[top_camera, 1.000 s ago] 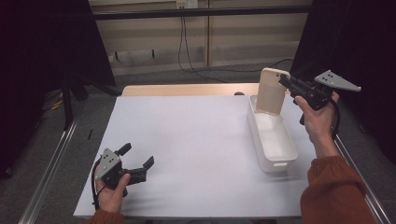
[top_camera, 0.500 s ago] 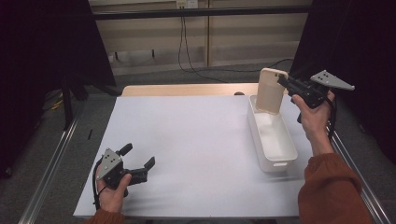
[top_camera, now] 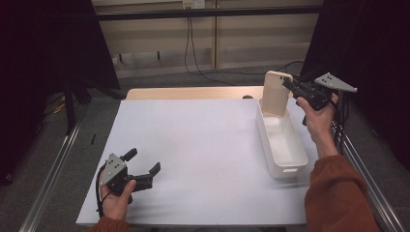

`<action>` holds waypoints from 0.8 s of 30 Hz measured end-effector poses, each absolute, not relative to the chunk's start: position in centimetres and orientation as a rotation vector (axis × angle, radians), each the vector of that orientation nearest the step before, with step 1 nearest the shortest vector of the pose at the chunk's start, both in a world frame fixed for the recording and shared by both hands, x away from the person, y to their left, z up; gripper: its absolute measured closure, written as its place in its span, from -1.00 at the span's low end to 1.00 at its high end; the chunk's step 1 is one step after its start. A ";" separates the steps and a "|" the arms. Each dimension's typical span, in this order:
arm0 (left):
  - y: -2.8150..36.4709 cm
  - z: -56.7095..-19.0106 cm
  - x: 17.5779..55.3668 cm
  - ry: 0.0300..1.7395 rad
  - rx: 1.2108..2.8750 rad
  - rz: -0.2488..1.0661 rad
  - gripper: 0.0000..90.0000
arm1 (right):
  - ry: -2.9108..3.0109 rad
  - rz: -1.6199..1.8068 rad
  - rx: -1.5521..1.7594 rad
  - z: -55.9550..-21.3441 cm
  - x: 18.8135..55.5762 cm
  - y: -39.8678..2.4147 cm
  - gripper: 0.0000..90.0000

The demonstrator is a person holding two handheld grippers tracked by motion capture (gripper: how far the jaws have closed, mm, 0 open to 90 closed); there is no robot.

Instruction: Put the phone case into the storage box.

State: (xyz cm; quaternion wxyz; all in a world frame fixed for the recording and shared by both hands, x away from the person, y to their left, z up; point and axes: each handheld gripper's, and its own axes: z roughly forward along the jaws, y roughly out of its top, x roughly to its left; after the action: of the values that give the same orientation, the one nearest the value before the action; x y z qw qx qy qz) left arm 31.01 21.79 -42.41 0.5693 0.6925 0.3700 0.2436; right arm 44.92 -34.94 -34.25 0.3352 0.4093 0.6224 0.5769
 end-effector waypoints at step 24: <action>21.8 -42.5 31.0 0.871 1.626 0.565 -0.96 | 1.633 1.457 1.108 -36.6 46.7 -35.0 0.80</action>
State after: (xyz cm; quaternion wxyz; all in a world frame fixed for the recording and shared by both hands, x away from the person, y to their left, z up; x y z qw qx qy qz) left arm 31.04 21.81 -42.45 0.5698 0.6927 0.3710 0.2405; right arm 46.74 -34.98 -36.58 0.3376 0.4250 0.6267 0.5592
